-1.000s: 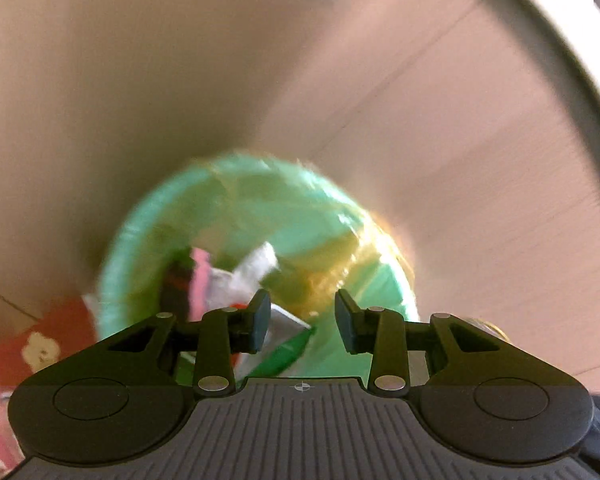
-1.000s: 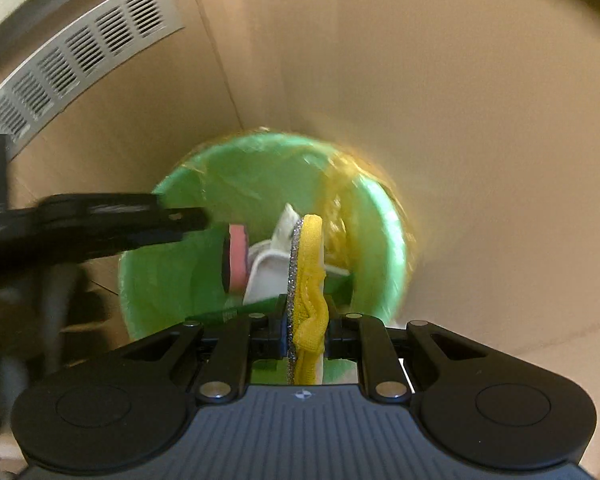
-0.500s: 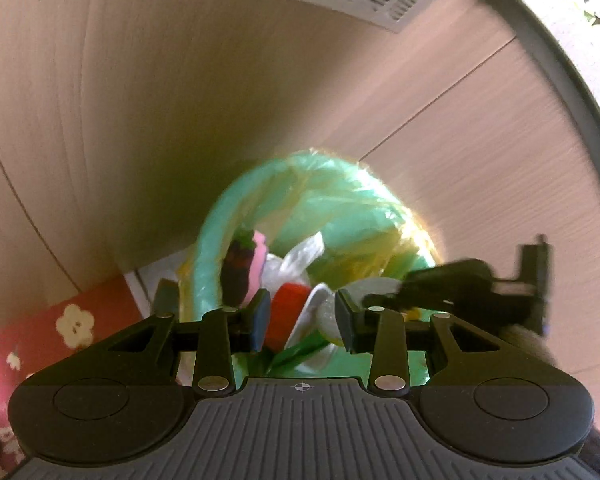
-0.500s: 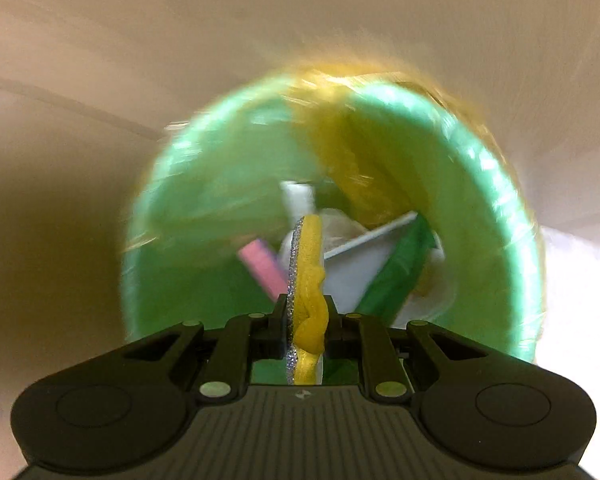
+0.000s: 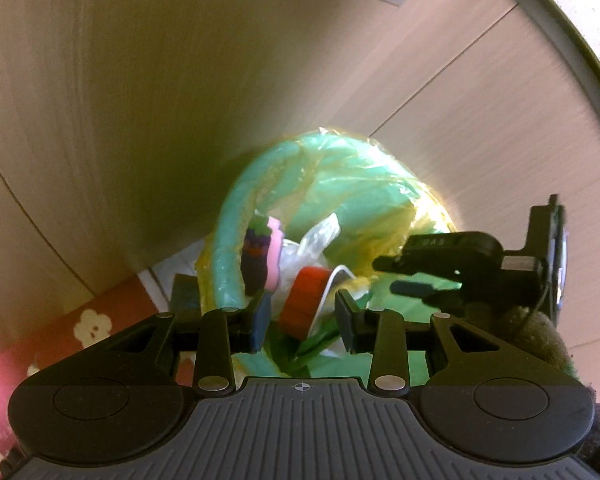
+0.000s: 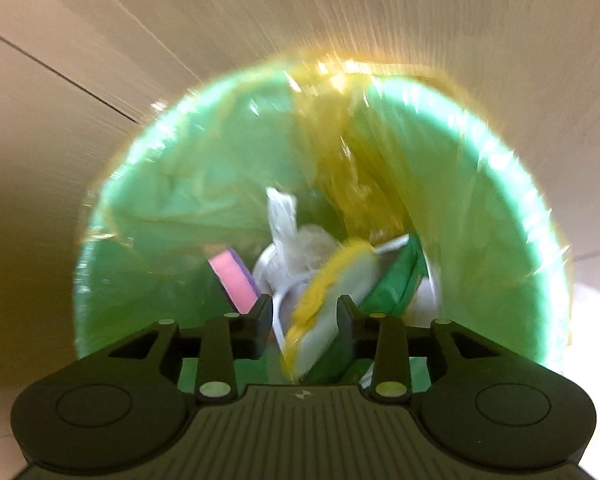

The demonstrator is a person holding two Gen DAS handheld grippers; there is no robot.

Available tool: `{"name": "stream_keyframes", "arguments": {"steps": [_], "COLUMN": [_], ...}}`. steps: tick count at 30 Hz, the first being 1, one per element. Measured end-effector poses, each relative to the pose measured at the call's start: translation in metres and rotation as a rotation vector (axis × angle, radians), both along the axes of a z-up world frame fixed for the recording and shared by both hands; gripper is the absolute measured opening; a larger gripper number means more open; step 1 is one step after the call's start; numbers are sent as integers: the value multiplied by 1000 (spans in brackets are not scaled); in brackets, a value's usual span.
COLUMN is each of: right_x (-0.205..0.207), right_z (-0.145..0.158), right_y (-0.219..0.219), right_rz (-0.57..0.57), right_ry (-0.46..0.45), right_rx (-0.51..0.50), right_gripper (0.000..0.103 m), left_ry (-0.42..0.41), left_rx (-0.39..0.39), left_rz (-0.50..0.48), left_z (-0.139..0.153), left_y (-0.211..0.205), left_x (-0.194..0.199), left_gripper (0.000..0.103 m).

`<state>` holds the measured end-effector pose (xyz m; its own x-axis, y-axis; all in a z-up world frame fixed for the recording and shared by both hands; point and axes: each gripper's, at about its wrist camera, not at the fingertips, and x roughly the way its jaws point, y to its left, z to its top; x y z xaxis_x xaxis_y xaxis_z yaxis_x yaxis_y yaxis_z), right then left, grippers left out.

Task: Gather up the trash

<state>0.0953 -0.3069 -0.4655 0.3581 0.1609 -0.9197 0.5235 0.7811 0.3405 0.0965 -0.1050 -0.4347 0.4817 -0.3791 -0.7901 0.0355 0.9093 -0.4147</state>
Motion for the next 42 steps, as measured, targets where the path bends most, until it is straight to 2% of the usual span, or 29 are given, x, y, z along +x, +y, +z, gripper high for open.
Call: {"name": "stream_keyframes", "arguments": {"steps": [3, 5, 8, 11, 13, 16, 19, 22, 27, 32, 35, 37, 38, 40, 41, 42], "right_x": [8, 14, 23, 14, 4, -11, -28, -50, -88, -121, -130, -132, -132, -131, -129, -128], "right_z": [7, 1, -25, -37, -33, -13, 27, 78, 162, 253, 316, 356, 377, 410, 421, 433], "right_y": [1, 5, 5, -2, -5, -8, -8, -8, -1, 13, 28, 40, 48, 65, 72, 80], "right_rz": [31, 47, 52, 42, 33, 32, 47, 76, 138, 244, 318, 361, 378, 403, 414, 425], "right_ry": [-29, 3, 78, 119, 116, 83, 5, -78, -155, -269, -393, -504, -569, -666, -701, -739], "right_rx": [-27, -39, -54, -59, -47, -34, -52, -91, -141, -207, -265, -289, -302, -321, -325, -333], "right_gripper": [32, 25, 25, 25, 25, 25, 25, 26, 27, 34, 45, 61, 65, 79, 82, 85], "left_ry": [2, 6, 23, 33, 40, 38, 6, -47, -168, -311, -406, -491, -546, -636, -679, -711], "left_rx": [4, 14, 33, 50, 65, 77, 73, 64, 37, 14, 25, 64, 97, 154, 181, 201], "left_rz": [-16, -27, -37, -50, -60, -79, -107, -135, -158, -137, -97, -72, -58, -35, -21, -5], "left_z": [2, 2, -2, -5, -6, 2, 23, 56, 137, 222, 274, 307, 325, 351, 362, 372], "left_y": [-1, -2, -5, -9, -11, -18, -25, -28, -30, -27, -21, -15, -13, -8, -5, -1], "left_x": [2, 3, 5, 7, 8, 8, 4, -8, -42, -81, -96, -105, -111, -124, -130, -135], "left_gripper": [39, 39, 39, 39, 39, 39, 39, 39, 39, 39, 40, 39, 40, 39, 37, 26]}}
